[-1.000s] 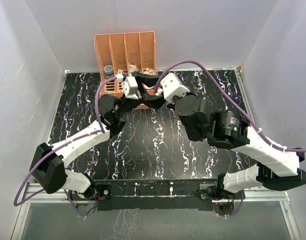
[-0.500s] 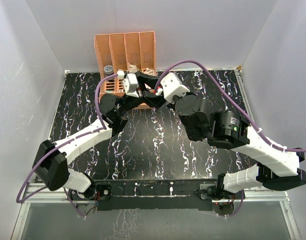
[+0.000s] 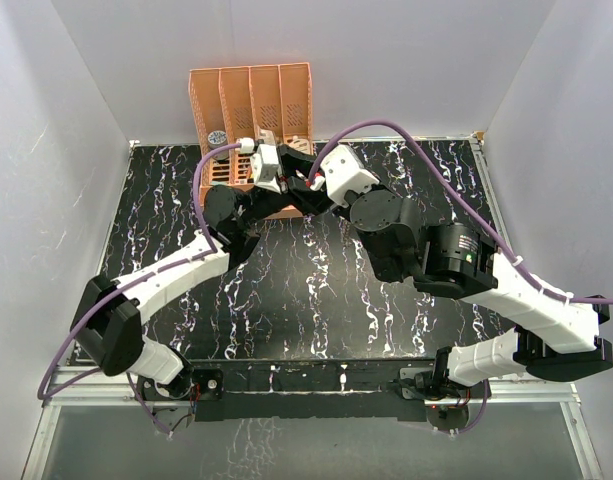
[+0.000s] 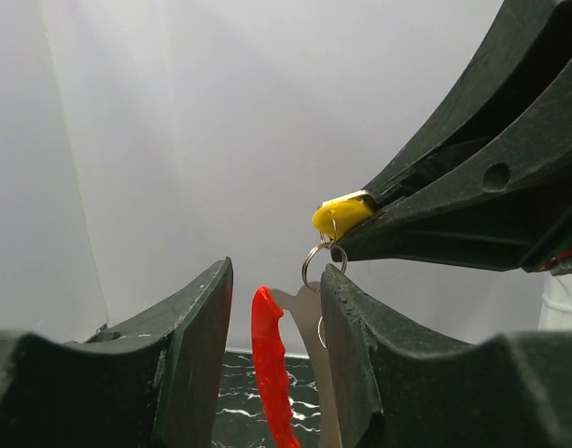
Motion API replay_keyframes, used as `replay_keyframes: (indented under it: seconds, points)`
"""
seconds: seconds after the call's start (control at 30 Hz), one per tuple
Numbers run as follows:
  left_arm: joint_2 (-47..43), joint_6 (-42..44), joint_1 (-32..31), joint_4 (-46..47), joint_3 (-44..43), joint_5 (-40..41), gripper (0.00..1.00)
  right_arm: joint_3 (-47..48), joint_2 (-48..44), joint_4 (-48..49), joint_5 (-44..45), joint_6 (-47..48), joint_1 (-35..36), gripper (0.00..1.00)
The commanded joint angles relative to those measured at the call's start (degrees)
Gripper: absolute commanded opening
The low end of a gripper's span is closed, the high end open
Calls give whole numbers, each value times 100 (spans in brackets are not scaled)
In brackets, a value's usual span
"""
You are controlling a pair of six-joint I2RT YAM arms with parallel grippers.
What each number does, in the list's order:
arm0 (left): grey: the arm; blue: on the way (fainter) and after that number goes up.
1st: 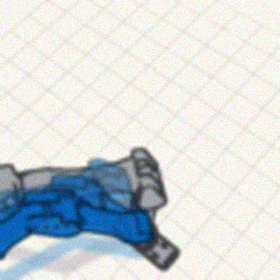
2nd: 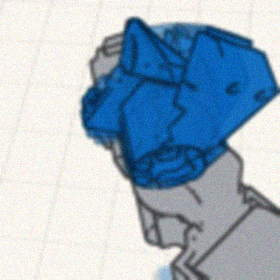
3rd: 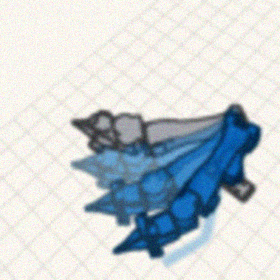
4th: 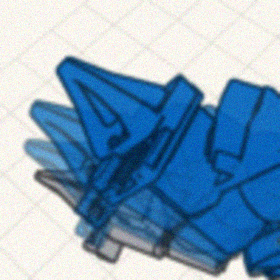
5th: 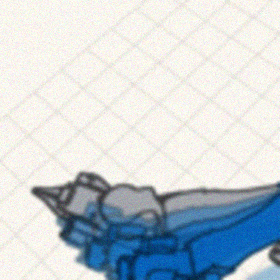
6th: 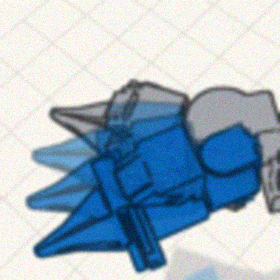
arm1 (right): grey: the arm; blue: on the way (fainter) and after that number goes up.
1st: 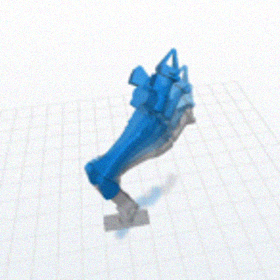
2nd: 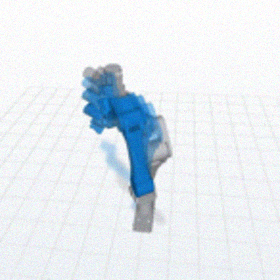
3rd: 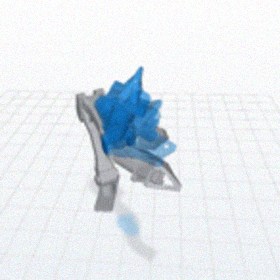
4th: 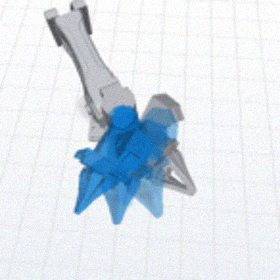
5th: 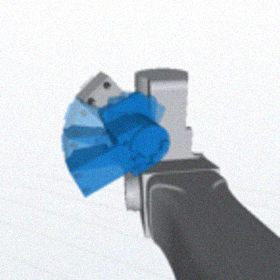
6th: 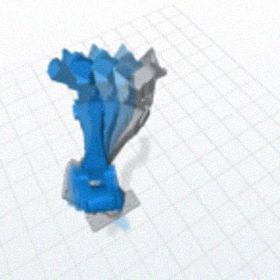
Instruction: Remove the keys from the keyring
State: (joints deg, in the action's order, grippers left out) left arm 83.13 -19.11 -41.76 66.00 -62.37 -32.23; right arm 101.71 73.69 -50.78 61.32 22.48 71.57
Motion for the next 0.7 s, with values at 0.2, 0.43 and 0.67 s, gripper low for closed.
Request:
replay_keyframes:
  seconds: [0.2, 0.43, 0.67]
  points:
    - [172, -264, -7, 623, -250, -211, 38, 20, -139, 488, 41, 103, 27, 0]
    - [244, -310, -6, 720, -312, -123, 35, -18, -158, 507, 44, 98, 32, 0]
    - [330, -409, -3, 763, -431, -182, 35, -45, -170, 533, 22, 86, 26, 0]
